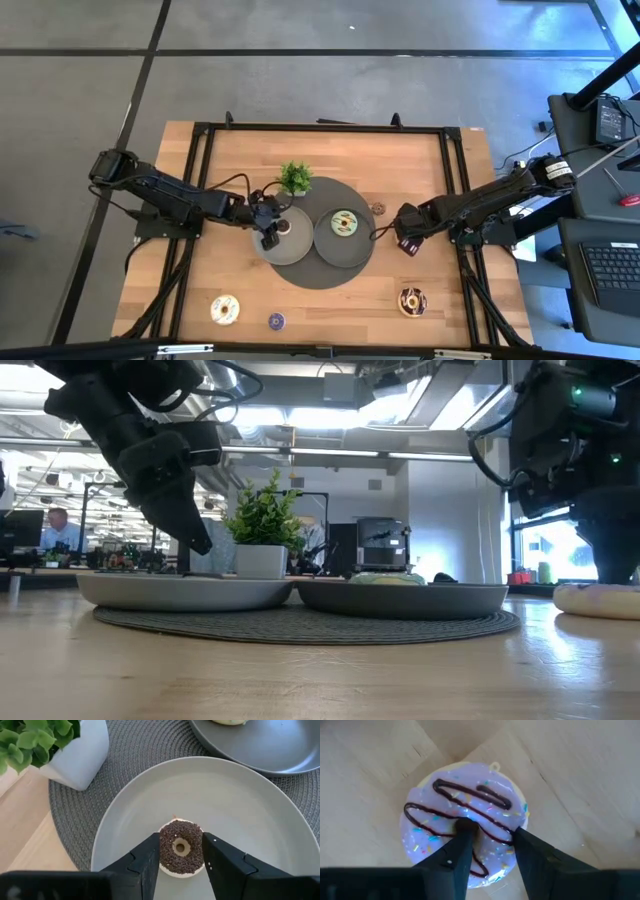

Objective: Pick & Place donuts
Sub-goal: Put the large purple donut on the black plate

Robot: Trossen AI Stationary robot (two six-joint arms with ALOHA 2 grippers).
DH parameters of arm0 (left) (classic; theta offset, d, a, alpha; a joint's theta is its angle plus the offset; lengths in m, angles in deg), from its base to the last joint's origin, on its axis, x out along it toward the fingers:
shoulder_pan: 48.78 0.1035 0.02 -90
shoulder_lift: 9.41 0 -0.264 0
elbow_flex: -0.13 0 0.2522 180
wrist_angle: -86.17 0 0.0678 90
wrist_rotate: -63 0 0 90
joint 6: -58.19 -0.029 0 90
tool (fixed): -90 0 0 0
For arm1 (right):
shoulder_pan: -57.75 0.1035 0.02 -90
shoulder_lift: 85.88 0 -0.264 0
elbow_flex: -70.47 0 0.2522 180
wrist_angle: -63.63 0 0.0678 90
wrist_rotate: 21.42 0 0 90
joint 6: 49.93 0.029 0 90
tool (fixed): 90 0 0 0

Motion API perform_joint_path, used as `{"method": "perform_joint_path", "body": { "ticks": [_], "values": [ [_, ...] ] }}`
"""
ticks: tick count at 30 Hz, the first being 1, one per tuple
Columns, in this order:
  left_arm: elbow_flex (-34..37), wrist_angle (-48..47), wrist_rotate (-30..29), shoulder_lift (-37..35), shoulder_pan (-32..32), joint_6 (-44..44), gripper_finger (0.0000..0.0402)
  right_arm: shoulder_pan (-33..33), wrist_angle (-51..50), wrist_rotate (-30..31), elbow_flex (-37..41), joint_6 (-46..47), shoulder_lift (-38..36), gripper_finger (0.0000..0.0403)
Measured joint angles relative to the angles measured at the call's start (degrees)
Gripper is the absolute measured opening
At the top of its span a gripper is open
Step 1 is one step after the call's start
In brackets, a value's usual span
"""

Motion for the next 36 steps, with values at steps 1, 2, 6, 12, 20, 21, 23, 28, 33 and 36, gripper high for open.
{"method": "perform_joint_path", "body": {
  "ticks": [1, 2, 6, 12, 20, 21, 23, 28, 33, 36],
  "values": [
    [0.00, -0.01, 0.00, 0.00, -0.01, 0.00, 0.0142, 0.00, 0.11, -0.24, -0.21, -0.33, 0.00, 0.0126],
    [0.00, -0.01, 0.00, 0.00, 0.00, 0.00, 0.0143, 0.02, 0.10, -0.37, -0.43, -1.05, 0.00, 0.0114],
    [0.00, -0.02, 0.02, 0.00, 0.01, -0.26, 0.0147, 0.02, 0.07, -0.45, -1.32, -2.18, 0.00, 0.0060],
    [0.00, 0.00, 1.70, 0.00, -0.01, -2.12, 0.0148, 0.02, -2.07, -0.18, -3.81, -4.81, 0.00, 0.0010],
    [0.00, 0.15, 1.60, 0.00, -0.01, -3.38, 0.0150, -0.01, 3.41, 2.89, -11.64, -12.54, 0.00, 0.0033],
    [0.00, 0.15, 1.58, 0.00, -0.01, -3.40, 0.0150, -0.13, 5.25, 3.34, -12.09, -14.29, 0.00, 0.0034],
    [0.00, 0.09, 1.61, -0.22, -0.01, -3.41, 0.0150, -0.28, 9.07, 3.57, -12.61, -17.26, 0.00, 0.0030],
    [0.00, 0.17, 4.63, -3.38, -0.02, -3.43, 0.0152, -0.32, 15.57, 4.43, -13.62, -23.61, 0.15, 0.0013],
    [0.00, 0.12, 4.82, -8.46, -0.96, -3.43, 0.0149, -0.31, 19.52, 4.62, -15.78, -28.14, 3.65, 0.0017],
    [0.00, 0.22, 4.77, -11.00, -1.95, -3.43, 0.0149, -0.31, 19.20, 4.60, -17.80, -30.95, 7.86, 0.0023]
  ]
}}
